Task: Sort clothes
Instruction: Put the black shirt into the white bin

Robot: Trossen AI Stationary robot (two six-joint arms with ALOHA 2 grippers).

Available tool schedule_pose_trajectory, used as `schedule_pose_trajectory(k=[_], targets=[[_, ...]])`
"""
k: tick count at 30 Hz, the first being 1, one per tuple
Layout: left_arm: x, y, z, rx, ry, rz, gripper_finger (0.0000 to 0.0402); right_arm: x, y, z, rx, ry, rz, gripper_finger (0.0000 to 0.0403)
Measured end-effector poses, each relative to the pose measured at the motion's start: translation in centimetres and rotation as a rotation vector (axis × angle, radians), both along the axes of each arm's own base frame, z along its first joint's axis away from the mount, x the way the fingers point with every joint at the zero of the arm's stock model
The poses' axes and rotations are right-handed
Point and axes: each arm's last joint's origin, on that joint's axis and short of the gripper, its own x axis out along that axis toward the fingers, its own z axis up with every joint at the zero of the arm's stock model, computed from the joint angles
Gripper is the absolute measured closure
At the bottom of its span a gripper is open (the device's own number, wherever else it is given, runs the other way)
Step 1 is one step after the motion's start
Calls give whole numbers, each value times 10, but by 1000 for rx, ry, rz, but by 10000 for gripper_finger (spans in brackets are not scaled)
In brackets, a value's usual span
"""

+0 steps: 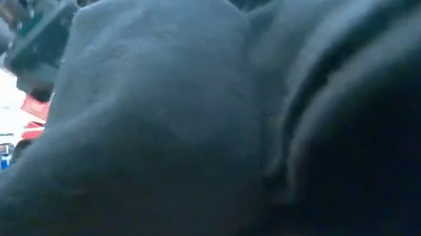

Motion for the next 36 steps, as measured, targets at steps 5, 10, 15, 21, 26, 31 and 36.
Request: schedule_pose_trajectory(k=[5,10,15,21,26,31,36], targets=[[3,-2,7,-3,-77,-29,238,-3,-3,-15,2,-22,-9,402],[6,2,7,2,-84,-18,238,0,-8,-23,-1,-79,13,402],[7,5,7,2,-84,-7,238,2,-7,-21,-1,-106,31,403],[7,4,8,-16,-85,-34,238,6,-6,-18,-4,-159,68,403],[8,2,11,-39,-107,-60,238,10,-4,-15,-13,-227,112,403],[9,2,12,-50,-121,-73,238,11,-5,-14,-76,-257,104,403],[8,0,13,-85,-111,-130,238,11,0,-10,-121,-301,123,403]])
